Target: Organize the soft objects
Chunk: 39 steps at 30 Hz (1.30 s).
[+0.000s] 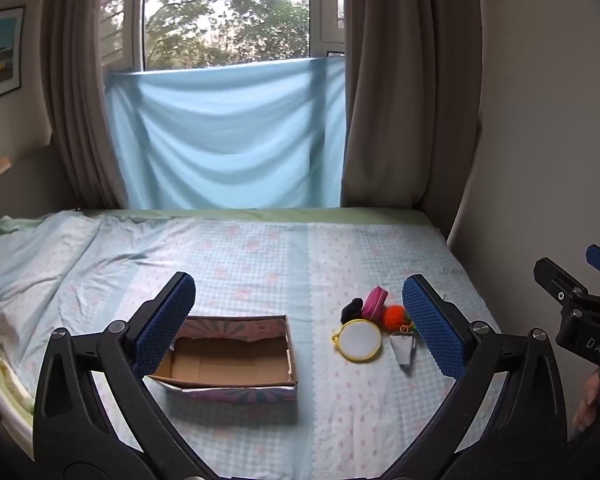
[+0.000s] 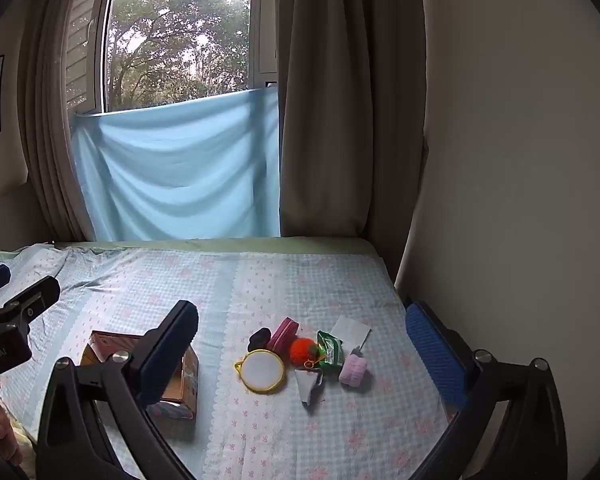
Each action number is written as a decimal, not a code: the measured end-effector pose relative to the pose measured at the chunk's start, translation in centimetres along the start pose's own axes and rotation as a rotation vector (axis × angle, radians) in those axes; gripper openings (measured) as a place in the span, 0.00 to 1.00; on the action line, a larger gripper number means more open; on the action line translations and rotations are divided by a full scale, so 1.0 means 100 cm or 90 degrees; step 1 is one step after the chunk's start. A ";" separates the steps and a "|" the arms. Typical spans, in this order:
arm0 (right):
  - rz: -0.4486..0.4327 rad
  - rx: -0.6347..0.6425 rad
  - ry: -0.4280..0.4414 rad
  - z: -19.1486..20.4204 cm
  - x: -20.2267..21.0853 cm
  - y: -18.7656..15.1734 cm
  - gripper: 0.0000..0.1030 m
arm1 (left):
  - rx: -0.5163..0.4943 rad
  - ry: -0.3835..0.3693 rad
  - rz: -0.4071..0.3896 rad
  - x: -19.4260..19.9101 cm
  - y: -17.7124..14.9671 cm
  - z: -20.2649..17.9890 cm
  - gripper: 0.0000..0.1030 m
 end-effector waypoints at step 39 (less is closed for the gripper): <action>0.005 -0.012 -0.026 0.006 0.005 0.002 1.00 | -0.004 -0.029 -0.007 0.003 -0.002 0.009 1.00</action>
Point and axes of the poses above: each gripper's, at about its wrist camera, not at the fingertips, and x roughly against the way its jaws point, z to its left, y to its top, the point moved 7 cm from there along -x, roughly the way its jaws point, and after that the axes turned 12 degrees about -y, right-handed, at the moved point
